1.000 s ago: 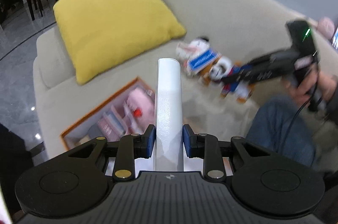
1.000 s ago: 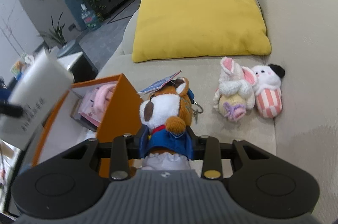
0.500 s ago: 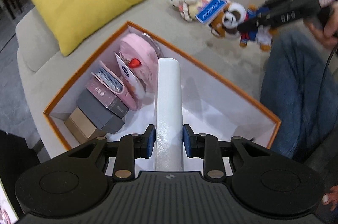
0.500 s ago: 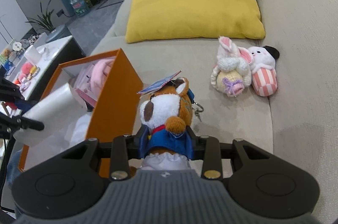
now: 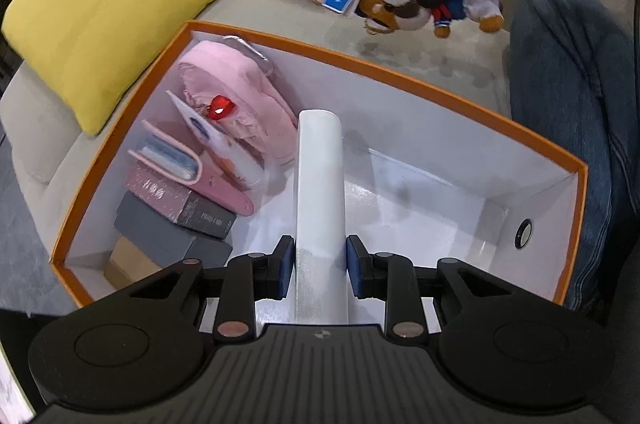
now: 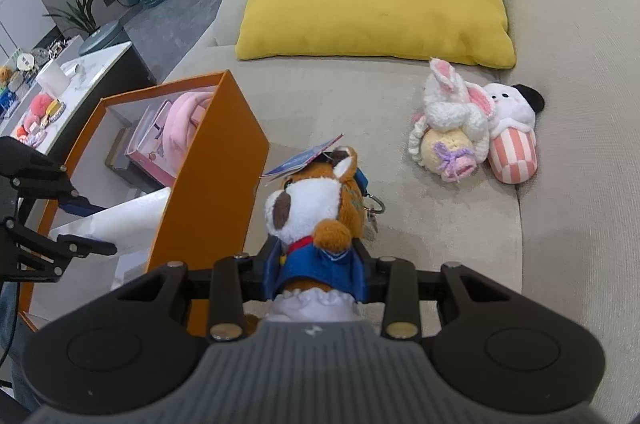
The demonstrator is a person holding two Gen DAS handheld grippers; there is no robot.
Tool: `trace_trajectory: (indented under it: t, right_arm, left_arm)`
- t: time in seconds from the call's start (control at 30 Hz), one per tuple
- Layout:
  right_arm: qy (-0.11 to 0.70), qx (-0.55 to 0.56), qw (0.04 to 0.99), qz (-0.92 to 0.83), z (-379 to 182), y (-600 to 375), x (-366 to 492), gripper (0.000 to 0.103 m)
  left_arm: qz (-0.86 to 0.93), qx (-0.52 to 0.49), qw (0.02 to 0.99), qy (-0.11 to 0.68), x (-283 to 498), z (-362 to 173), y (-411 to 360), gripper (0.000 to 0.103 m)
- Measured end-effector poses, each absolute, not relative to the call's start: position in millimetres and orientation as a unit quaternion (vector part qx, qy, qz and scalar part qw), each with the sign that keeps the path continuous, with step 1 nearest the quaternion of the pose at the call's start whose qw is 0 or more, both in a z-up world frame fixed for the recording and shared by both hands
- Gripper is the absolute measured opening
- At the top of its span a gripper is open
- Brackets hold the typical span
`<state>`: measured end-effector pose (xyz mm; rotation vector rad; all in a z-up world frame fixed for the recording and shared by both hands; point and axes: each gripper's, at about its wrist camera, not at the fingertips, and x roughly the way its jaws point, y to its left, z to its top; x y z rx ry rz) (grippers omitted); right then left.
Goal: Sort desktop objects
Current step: 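Carry the white flat box into the orange box and open the left tool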
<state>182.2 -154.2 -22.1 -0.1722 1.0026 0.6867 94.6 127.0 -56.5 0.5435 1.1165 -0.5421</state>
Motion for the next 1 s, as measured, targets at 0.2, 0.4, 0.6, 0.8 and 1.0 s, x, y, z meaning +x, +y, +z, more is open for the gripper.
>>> trace_trajectory:
  t: [0.2,0.4,0.6,0.8,1.0]
  right_arm:
    - [0.472,-0.1,0.815,0.321,-24.7,-145.0,181.5,0.038]
    - [0.477,-0.105,0.813,0.318,-29.2,-142.4,181.1,0.038]
    - [0.48,-0.105,0.812,0.314,-32.0,-141.5,182.6,0.038]
    - [0.482,-0.104,0.81,0.318,-34.2,-140.1,181.9,0.039]
    - [0.483,-0.099,0.81,0.318,-34.8,-141.3,181.1,0.039]
  left_arm:
    - [-0.28,0.256,0.764,0.522,95.5,-66.4,127.6,0.032]
    - [-0.29,0.252,0.754,0.533,98.7,-78.6,128.2,0.032]
    - [-0.287,0.256,0.746,0.544,96.1,-86.9,132.2,0.032]
    - [-0.279,0.245,0.752,0.545,90.5,-82.3,136.5,0.032]
    - [-0.262,0.246,0.756,0.547,84.3,-72.0,141.5,0.032]
